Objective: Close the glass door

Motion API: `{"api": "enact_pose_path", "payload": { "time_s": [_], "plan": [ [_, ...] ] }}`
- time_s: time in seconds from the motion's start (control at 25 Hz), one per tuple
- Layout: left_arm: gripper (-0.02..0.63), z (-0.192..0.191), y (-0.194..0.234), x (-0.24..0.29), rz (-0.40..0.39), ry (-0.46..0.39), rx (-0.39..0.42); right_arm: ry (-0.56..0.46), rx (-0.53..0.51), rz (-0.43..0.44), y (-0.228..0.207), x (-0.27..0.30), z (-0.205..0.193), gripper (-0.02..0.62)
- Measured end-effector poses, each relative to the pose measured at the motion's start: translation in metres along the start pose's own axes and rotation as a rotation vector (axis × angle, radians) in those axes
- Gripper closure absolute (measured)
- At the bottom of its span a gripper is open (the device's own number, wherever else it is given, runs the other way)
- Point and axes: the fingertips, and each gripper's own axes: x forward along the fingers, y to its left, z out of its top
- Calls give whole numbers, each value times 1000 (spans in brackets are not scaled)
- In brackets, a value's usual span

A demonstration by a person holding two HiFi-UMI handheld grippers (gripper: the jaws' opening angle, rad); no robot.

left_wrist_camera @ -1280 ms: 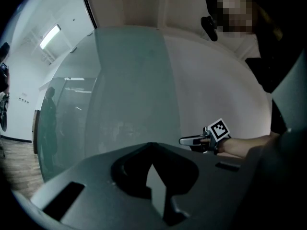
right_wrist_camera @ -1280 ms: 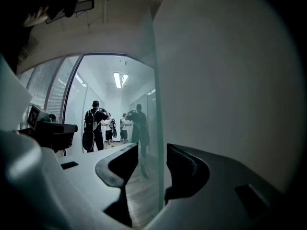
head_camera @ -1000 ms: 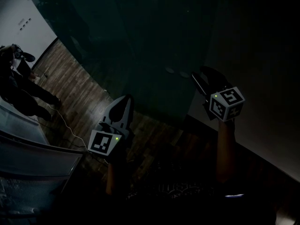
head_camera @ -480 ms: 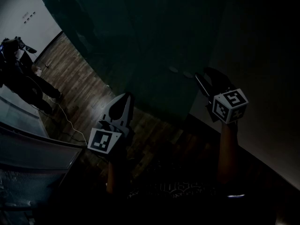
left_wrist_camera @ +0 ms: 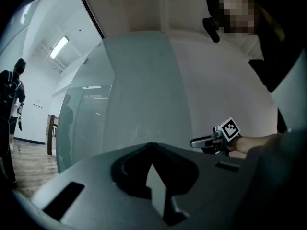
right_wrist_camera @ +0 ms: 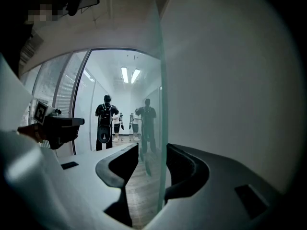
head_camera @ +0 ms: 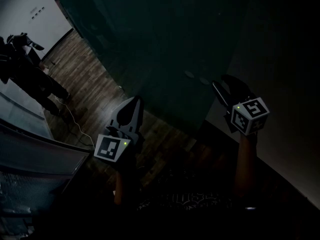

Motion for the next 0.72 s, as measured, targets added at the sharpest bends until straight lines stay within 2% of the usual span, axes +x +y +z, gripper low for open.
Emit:
{"api": "enact_pose_path", "payload": {
  "time_s": [0.28, 0.52, 0.72],
  "plan": [
    [604, 7, 4, -10, 57, 12, 11, 2, 0, 11, -4, -6, 3, 428],
    [604, 19, 23, -109, 83, -18, 8, -21, -14, -32, 81, -36, 16, 428],
    [604, 32, 28, -144, 106, -38, 5, -16, -20, -42, 112, -49, 26, 428]
  ]
}}
